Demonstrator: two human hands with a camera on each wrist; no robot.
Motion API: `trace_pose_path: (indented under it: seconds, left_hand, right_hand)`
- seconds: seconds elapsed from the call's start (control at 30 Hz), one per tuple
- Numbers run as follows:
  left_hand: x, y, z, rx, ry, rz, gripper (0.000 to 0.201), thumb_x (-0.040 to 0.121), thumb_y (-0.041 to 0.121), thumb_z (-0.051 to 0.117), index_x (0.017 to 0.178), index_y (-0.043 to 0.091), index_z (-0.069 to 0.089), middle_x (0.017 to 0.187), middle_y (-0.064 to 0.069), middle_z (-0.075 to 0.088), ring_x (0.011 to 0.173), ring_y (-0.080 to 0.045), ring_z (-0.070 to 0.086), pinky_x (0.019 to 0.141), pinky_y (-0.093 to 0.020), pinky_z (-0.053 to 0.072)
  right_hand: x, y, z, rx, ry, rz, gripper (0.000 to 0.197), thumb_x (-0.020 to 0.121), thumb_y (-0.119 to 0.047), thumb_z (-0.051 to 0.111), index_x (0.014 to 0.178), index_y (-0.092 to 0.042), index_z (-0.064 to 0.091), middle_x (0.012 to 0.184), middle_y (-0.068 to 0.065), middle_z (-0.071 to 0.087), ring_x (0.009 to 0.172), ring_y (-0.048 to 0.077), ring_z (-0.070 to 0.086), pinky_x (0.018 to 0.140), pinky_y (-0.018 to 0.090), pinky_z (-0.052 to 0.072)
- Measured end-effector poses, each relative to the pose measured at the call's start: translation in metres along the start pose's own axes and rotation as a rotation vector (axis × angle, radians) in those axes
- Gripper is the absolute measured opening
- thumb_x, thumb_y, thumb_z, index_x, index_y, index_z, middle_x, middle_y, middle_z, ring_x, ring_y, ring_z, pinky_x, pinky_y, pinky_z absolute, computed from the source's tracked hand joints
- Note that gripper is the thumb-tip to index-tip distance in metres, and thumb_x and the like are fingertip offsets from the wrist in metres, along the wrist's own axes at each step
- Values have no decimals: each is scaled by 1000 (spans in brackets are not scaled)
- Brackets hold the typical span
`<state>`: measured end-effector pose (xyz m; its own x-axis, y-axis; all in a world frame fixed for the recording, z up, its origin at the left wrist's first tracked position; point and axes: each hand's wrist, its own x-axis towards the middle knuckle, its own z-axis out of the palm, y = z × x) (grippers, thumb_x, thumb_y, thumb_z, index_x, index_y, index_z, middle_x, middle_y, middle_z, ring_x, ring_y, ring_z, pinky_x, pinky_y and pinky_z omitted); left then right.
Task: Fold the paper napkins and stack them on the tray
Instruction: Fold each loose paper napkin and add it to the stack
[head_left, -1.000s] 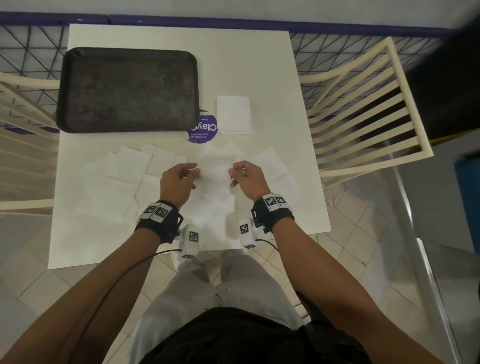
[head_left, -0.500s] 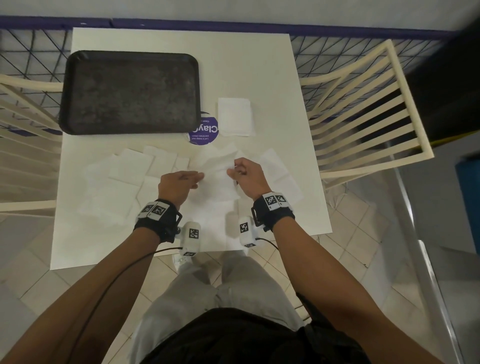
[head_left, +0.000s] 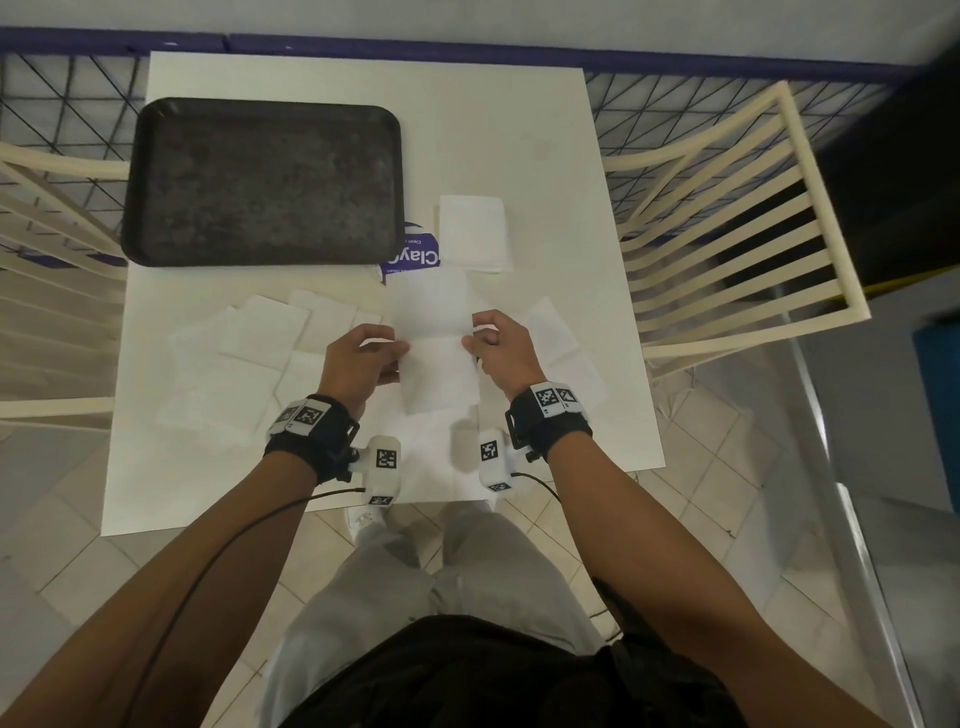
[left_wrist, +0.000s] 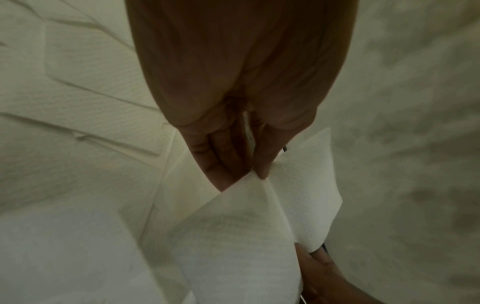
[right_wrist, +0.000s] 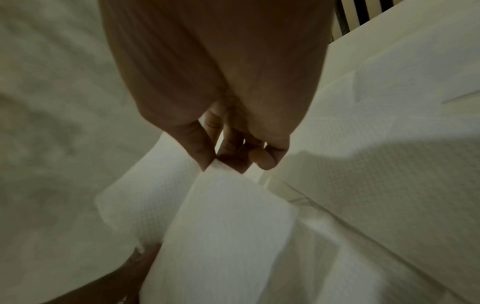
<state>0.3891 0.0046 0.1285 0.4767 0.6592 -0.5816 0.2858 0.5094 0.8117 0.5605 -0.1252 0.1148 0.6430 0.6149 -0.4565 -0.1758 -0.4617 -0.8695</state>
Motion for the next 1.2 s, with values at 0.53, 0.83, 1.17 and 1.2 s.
trace_pose_path:
  seconds: [0.53, 0.83, 1.17, 1.2]
  left_hand:
    - [0, -5, -3, -46, 22, 25, 12, 93, 6, 66, 95, 4, 77, 106, -16, 76, 102, -37, 73, 95, -44, 59]
    - [1, -8, -4, 161, 85, 134, 15, 87, 14, 81, 102, 11, 79, 99, -9, 78, 94, -30, 75, 87, -44, 63]
    - [-1, 0, 3, 543, 26, 328, 7, 97, 23, 69, 95, 20, 75, 91, 4, 76, 85, -19, 73, 83, -40, 62]
    - [-2, 0, 3, 576, 26, 351, 7, 97, 24, 69, 95, 21, 74, 89, 6, 75, 84, -19, 72, 83, -39, 61]
  right_hand:
    - [-12, -9, 3, 58, -27, 24, 15, 86, -7, 69, 94, -15, 77, 90, 6, 74, 77, 17, 63, 68, 31, 51]
    - [-10, -7, 6, -49, -61, -55, 25, 82, -8, 70, 103, -21, 75, 78, -7, 61, 71, 14, 58, 67, 28, 50]
    - [-12, -23, 32, -497, -68, -252, 16, 76, -54, 70, 84, -41, 74, 88, -23, 72, 91, -1, 63, 92, 43, 50]
    - [-11, -24, 33, -517, -60, -253, 14, 76, -54, 69, 82, -41, 73, 86, -24, 72, 90, -1, 63, 92, 46, 49]
